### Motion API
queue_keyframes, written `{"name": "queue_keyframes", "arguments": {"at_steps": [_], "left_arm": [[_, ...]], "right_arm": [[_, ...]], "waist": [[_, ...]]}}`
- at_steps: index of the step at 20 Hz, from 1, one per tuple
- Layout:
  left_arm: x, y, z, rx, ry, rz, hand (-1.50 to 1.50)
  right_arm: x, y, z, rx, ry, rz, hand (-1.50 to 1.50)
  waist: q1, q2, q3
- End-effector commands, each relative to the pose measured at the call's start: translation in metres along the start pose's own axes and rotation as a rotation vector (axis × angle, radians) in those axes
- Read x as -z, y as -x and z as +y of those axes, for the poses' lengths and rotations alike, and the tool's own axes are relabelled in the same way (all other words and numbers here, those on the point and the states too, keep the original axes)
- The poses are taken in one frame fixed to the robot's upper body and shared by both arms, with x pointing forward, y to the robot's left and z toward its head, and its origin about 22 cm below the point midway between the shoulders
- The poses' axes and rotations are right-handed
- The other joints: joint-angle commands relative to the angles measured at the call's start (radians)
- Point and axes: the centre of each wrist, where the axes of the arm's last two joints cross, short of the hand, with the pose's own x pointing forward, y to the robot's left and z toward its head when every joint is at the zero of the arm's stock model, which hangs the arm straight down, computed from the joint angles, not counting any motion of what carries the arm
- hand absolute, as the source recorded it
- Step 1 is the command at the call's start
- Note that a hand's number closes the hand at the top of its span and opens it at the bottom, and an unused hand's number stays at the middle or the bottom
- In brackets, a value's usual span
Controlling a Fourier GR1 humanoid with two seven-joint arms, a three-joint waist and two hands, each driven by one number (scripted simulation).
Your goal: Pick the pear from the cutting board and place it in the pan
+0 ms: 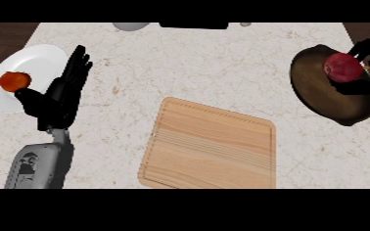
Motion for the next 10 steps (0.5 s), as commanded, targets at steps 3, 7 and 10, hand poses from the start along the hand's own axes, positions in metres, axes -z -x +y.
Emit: {"name": "queue_keyframes", "arguments": {"at_steps": [3,7,10], "left_arm": [[0.009,-0.001,0.0,0.021,0.028,-0.007,0.0],[0.006,0.009,-0.009,-0.01,0.034,-0.023,0.0],[0.013,0.0,-0.018,-0.005,0.032,-0.027,0.0]], "right_arm": [[0.014,0.03,0.018,-0.018,0.006,0.026,1.5],[0.011,0.044,0.019,-0.021,-0.008,0.049,1.5],[0.01,0.04,0.042,0.089,-0.103,0.127,-1.5]], "waist": [[0.012,0.008,0.001],[0.031,0.02,0.003],[0.034,0.02,0.003]]}}
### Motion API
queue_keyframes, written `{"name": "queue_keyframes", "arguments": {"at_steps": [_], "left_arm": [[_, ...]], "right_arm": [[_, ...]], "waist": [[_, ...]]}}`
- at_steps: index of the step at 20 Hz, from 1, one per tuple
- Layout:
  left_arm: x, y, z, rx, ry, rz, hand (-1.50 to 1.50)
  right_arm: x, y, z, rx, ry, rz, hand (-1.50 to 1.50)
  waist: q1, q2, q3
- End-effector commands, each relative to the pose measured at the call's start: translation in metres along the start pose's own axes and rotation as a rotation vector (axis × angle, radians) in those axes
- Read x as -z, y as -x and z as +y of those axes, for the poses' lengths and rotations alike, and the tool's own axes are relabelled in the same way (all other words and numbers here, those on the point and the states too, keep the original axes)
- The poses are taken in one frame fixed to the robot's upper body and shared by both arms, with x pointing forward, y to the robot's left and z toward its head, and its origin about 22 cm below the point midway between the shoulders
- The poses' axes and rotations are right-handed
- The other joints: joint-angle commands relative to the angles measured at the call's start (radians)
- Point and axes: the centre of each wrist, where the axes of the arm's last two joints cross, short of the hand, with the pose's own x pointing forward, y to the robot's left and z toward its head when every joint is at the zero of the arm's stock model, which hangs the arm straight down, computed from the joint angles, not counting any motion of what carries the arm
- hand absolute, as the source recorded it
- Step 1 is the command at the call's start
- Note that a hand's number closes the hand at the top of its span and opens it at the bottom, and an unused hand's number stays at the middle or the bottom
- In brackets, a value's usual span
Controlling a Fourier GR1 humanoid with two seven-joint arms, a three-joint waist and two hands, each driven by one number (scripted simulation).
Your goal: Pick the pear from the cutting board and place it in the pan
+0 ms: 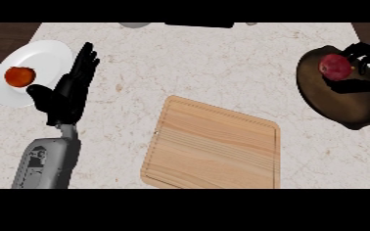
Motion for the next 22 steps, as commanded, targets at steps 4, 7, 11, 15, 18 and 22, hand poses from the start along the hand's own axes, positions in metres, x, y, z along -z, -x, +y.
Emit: {"name": "queue_keyframes", "arguments": {"at_steps": [4,7,11,15,18,22], "left_arm": [[0.001,-0.001,0.003,0.005,0.01,-0.02,0.0],[-0.002,-0.002,-0.004,0.004,0.022,-0.001,0.0],[0.001,-0.004,-0.004,-0.01,0.007,0.008,0.0],[0.0,-0.01,0.011,-0.002,0.002,0.0,0.0],[-0.005,0.006,0.018,0.012,-0.022,0.005,0.0],[-0.015,0.009,0.015,-0.001,-0.042,0.025,0.0]], "right_arm": [[-0.006,0.018,0.006,0.205,-0.276,0.104,-1.5],[-0.011,0.014,0.027,0.241,-0.299,0.088,-1.5],[-0.012,0.019,0.02,0.289,-0.212,0.009,-1.5],[-0.016,0.034,-0.002,0.442,-0.063,-0.013,-1.5],[-0.025,0.046,-0.011,0.599,-0.011,-0.025,-1.5],[-0.05,0.082,-0.066,0.722,-0.115,-0.03,-1.5]], "waist": [[0.018,0.006,0.002],[0.016,0.001,0.002],[0.002,0.001,0.003],[-0.012,-0.008,0.002],[-0.026,-0.01,0.001],[-0.049,-0.023,-0.001]]}}
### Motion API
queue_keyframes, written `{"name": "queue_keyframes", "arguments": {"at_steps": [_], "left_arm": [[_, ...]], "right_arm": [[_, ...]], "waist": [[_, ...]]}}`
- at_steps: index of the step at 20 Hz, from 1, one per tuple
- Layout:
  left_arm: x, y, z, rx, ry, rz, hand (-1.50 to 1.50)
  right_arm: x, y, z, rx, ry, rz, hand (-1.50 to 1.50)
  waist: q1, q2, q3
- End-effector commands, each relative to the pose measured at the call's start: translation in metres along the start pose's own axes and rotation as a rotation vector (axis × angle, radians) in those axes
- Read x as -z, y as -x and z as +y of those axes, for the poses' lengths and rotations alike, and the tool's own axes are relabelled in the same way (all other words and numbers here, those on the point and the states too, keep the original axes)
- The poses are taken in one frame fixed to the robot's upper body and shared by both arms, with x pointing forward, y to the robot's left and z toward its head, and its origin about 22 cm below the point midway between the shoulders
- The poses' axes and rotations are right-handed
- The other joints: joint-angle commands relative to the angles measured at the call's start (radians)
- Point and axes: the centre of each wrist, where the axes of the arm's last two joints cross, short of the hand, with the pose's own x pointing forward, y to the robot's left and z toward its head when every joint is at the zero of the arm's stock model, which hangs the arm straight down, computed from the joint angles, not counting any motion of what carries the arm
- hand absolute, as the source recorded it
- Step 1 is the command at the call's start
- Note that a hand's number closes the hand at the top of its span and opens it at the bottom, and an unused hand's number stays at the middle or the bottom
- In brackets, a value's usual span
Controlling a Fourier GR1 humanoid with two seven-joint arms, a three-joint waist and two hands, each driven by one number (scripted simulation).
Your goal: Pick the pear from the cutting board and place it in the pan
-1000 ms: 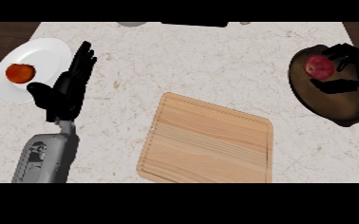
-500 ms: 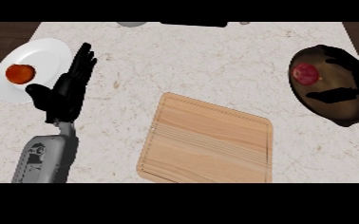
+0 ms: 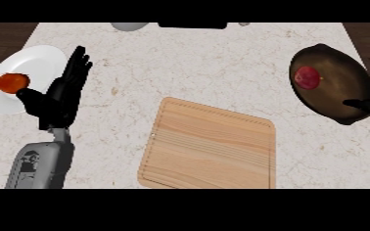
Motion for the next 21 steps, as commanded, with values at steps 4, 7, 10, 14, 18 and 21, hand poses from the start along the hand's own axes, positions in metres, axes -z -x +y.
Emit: {"name": "queue_keyframes", "arguments": {"at_steps": [4,7,10,14,18,21], "left_arm": [[0.0,0.0,-0.008,0.003,-0.024,0.011,0.0],[0.005,-0.009,0.016,0.008,-0.036,0.02,0.0],[-0.013,0.0,0.003,0.017,-0.048,0.006,0.0],[-0.01,0.01,0.009,0.013,-0.06,0.025,0.0],[-0.015,0.008,0.014,0.014,-0.046,0.026,0.0],[-0.019,0.012,0.016,0.009,-0.053,0.039,0.0]], "right_arm": [[-0.06,0.012,-0.067,0.186,-0.092,-0.053,-1.5],[-0.071,0.006,-0.089,0.204,-0.086,-0.075,-1.5],[-0.096,0.003,-0.115,0.197,-0.112,-0.056,-1.5],[-0.106,0.001,-0.124,0.194,-0.084,-0.092,-1.5],[-0.116,0.005,-0.126,0.184,-0.122,-0.039,-1.5],[-0.13,0.01,-0.125,0.123,-0.128,-0.038,-1.5]], "waist": [[-0.033,-0.009,-0.001],[-0.039,-0.014,-0.002],[-0.047,-0.022,-0.002],[-0.058,-0.021,-0.003],[-0.053,-0.024,-0.004],[-0.056,-0.024,-0.005]]}}
